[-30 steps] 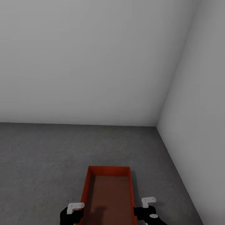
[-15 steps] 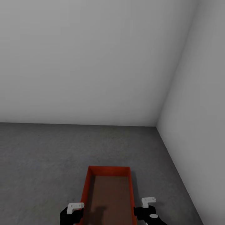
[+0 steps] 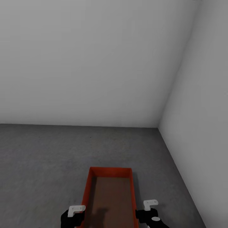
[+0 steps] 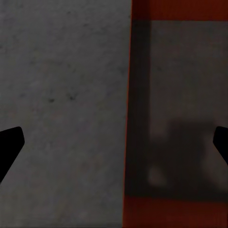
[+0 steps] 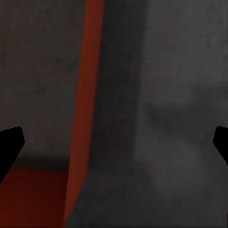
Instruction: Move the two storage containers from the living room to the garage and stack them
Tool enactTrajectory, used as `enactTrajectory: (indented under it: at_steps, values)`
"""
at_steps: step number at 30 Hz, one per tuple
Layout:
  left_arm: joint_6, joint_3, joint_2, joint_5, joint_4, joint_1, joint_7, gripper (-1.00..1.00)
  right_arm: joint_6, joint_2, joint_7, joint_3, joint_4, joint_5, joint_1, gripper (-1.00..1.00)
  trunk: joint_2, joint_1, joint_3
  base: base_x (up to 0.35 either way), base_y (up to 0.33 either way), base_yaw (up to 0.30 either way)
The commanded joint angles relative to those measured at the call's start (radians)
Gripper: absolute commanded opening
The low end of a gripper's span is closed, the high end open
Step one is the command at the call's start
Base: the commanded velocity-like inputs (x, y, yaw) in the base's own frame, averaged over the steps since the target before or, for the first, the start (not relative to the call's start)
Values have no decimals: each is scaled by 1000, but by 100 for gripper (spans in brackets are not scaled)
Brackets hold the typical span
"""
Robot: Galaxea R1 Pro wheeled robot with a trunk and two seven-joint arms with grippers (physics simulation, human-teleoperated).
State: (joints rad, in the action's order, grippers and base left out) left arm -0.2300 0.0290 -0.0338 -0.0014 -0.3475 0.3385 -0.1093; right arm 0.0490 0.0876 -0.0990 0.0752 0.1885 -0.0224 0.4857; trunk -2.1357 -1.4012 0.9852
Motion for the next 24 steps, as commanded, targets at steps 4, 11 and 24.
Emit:
enactTrajectory:
  at_steps: [4, 11, 24]
  values:
    - [-3, 3, 0, 0, 1, 1, -6, 100, 2, 0, -7, 8, -1, -2, 1, 100, 0, 0, 1, -143, 0, 0]
    - [-3, 3, 0, 0, 1, 1, -6, 100, 2, 0, -7, 8, -1, -2, 1, 100, 0, 0, 1, -42, 0, 0]
    - [-3, 3, 0, 0, 1, 1, -6, 100, 2, 0, -7, 8, -1, -2, 1, 100, 0, 0, 1, -4, 0, 0]
